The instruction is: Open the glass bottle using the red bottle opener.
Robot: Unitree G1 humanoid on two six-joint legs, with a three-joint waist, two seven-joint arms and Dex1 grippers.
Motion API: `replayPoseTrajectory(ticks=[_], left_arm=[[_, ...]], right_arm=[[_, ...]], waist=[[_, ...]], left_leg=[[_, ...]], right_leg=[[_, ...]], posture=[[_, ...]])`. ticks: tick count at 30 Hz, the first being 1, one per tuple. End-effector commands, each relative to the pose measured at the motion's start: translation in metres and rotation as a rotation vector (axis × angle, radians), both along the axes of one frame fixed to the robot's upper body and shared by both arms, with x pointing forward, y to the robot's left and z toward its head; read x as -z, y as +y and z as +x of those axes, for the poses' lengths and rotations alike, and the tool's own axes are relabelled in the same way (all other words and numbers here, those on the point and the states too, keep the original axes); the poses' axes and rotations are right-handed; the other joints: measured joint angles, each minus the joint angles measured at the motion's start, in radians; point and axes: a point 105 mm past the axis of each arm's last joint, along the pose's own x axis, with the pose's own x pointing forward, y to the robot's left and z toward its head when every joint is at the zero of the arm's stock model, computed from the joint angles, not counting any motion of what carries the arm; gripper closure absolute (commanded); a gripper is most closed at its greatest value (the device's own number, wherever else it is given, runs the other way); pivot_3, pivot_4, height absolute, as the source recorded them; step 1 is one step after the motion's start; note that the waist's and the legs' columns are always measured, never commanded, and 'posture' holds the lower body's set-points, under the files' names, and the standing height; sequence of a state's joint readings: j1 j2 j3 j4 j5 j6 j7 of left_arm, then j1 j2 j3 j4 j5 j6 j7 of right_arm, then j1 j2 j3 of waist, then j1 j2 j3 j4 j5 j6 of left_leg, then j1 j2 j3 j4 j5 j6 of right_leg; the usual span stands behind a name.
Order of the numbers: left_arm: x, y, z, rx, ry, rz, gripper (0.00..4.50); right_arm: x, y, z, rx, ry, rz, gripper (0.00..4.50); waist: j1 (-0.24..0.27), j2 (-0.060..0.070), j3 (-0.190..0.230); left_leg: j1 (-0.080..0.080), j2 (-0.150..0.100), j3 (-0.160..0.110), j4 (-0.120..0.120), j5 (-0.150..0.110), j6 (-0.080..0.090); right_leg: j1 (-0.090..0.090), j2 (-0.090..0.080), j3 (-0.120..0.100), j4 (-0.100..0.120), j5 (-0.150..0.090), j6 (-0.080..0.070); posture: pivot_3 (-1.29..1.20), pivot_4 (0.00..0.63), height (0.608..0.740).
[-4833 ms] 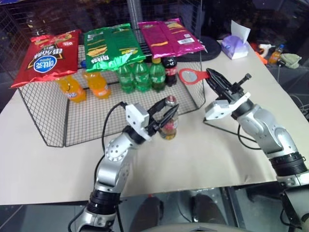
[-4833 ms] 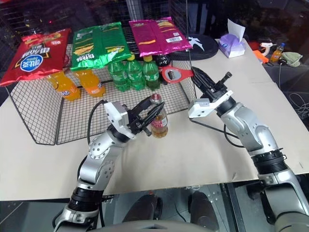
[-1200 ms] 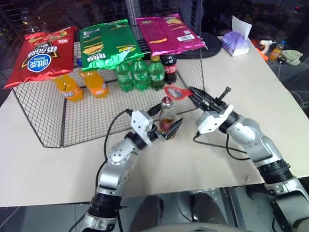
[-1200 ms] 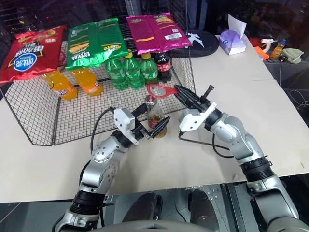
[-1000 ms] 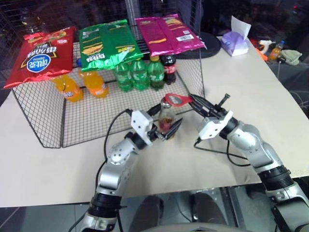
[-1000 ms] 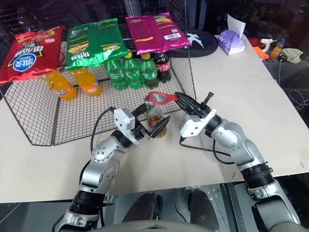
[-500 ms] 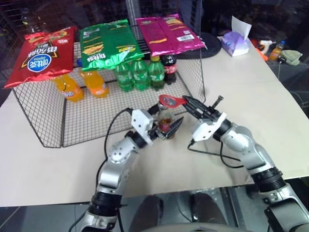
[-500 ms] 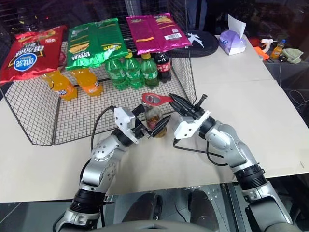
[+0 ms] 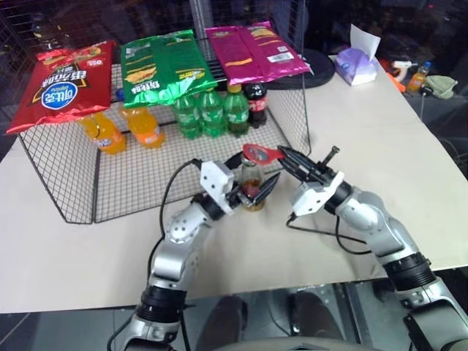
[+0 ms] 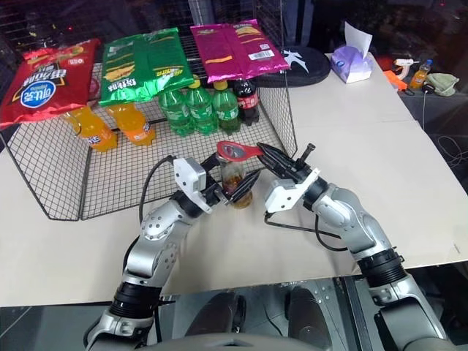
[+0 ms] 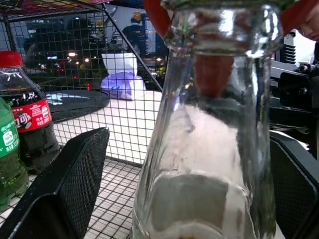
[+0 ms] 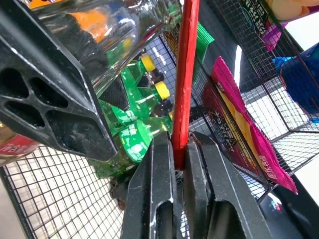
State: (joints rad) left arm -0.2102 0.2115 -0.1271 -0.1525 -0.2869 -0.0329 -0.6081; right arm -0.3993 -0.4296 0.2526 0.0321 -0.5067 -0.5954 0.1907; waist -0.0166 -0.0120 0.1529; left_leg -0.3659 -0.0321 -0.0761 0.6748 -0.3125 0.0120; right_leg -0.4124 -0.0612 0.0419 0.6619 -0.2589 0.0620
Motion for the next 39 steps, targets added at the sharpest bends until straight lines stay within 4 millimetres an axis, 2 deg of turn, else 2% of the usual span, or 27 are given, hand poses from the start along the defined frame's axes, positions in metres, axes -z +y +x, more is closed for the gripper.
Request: replayPoseTrajectory(ticks=[1,2,4,6,16,23,30,34,39], left_arm=[[-0.006,-0.006,0.000,0.012,-0.031,-0.010,0.05],[-0.006,-0.006,0.000,0.012,-0.030,-0.011,0.60],[-0.006,-0.006,0.000,0.013,-0.029,-0.011,1.18],[-0.004,-0.006,0.000,0.012,-0.026,-0.007,2.10],[0.006,-0.002,-0.003,0.005,-0.010,0.038,2.10],[0.005,-0.004,-0.001,0.005,-0.010,0.038,2.10],[0.005,-0.005,-0.001,0.010,-0.007,0.038,2.10],[0.005,-0.005,0.000,0.007,-0.007,0.041,2.10],[0.005,-0.003,0.000,0.001,-0.006,0.041,2.10]], right_arm=[[-0.005,0.000,-0.001,-0.016,-0.028,-0.015,4.50],[-0.005,0.000,-0.001,-0.015,-0.029,-0.016,4.50],[-0.005,0.000,-0.001,-0.015,-0.030,-0.018,4.50],[-0.005,0.000,-0.001,-0.018,-0.032,-0.023,4.50],[-0.005,0.006,-0.005,-0.047,-0.042,-0.023,4.50],[0.019,0.021,-0.014,-0.122,0.020,-0.052,4.50],[0.024,0.031,-0.014,-0.154,0.022,-0.078,4.50],[0.020,0.027,-0.010,-0.142,-0.025,-0.106,4.50],[0.000,0.012,-0.002,-0.098,-0.155,-0.154,4.50]], waist=[[0.001,0.000,0.000],[0.001,0.000,0.000],[0.001,0.000,0.000],[0.002,0.000,0.000],[0.000,0.000,-0.001],[0.000,0.000,-0.001],[0.000,0.000,-0.002],[0.000,0.001,-0.002],[0.000,0.001,-0.002]], left_leg=[[0.000,0.000,0.000,0.000,0.000,0.000],[0.000,0.000,0.000,0.000,0.000,0.000],[0.000,0.000,0.000,0.000,0.000,0.000],[0.001,0.000,0.000,0.001,0.000,0.000],[0.001,0.000,0.000,0.001,0.000,0.000],[0.002,0.000,0.000,0.001,0.000,0.000],[0.004,0.000,0.000,0.002,0.000,0.000],[0.004,0.000,0.000,0.002,0.000,0.000],[0.004,0.000,0.000,0.003,0.000,0.000]], right_leg=[[0.001,0.000,0.000,0.000,0.000,0.000],[0.001,0.000,0.000,0.000,0.000,0.000],[0.001,0.000,0.000,0.000,0.000,0.000],[0.001,0.000,0.000,0.000,0.000,0.000],[0.001,0.000,0.000,0.001,0.000,0.000],[0.002,0.000,0.000,0.001,0.000,0.000],[0.003,0.000,0.000,0.001,0.000,0.000],[0.003,0.000,0.000,0.002,0.000,0.000],[0.003,0.000,0.000,0.002,0.000,0.000]], posture=[[0.00,0.150,0.740],[0.00,0.150,0.740],[0.00,0.150,0.740],[0.00,0.150,0.740],[0.00,0.150,0.740],[0.00,0.150,0.740],[0.00,0.150,0.740],[0.00,0.150,0.740],[0.00,0.150,0.740]])
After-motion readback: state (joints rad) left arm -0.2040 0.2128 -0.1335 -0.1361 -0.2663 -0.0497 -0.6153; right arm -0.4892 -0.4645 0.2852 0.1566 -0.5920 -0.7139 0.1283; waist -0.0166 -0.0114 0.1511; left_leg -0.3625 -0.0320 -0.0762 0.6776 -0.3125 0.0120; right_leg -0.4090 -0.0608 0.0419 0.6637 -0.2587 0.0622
